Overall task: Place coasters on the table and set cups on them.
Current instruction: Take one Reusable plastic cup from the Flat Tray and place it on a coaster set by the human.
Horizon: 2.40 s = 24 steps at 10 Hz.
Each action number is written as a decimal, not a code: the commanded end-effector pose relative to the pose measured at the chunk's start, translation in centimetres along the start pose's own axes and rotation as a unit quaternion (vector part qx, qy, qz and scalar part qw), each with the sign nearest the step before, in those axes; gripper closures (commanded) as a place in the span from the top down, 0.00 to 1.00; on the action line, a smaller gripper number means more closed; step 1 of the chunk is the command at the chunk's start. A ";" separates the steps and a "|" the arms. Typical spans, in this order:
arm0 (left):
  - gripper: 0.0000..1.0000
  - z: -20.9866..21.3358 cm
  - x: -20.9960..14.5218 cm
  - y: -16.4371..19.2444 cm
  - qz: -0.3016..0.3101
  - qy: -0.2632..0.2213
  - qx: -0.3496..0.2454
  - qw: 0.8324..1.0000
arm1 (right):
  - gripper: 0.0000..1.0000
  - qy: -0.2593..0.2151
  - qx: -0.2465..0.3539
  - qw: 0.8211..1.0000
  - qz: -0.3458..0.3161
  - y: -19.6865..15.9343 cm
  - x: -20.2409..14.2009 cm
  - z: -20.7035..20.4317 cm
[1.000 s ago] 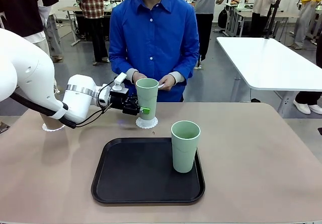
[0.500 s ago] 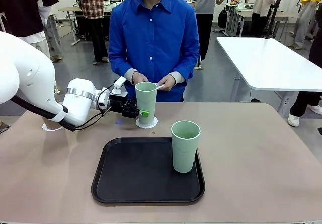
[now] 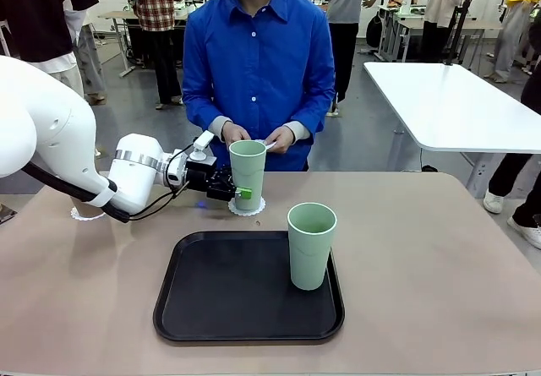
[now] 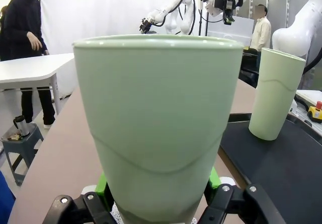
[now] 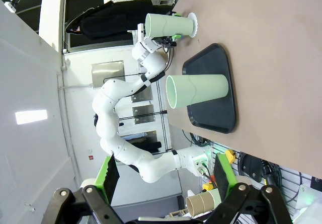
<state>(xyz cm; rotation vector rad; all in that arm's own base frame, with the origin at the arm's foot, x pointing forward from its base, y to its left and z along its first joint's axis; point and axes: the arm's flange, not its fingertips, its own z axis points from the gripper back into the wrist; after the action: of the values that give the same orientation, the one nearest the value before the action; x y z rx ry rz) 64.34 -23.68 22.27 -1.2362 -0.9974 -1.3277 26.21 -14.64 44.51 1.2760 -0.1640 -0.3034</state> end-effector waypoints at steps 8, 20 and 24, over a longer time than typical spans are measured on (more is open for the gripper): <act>0.83 -0.3 -0.5 1.3 -0.008 0.010 -0.009 1.000 | 1.00 -0.001 0.011 1.000 0.004 0.1 0.0 -0.1; 1.00 0.0 0.0 1.1 -0.009 0.022 -0.023 0.999 | 1.00 -0.001 0.011 1.000 0.004 0.1 0.0 -0.1; 1.00 0.2 0.3 1.0 0.000 0.037 -0.030 0.999 | 1.00 -0.001 0.011 1.000 0.004 0.1 0.0 -0.1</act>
<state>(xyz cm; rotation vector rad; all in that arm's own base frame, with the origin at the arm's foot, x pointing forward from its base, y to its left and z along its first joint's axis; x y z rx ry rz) 65.01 -23.78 21.93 -1.2223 -0.9448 -1.3878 26.21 -14.64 44.51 1.2760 -0.1640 -0.3034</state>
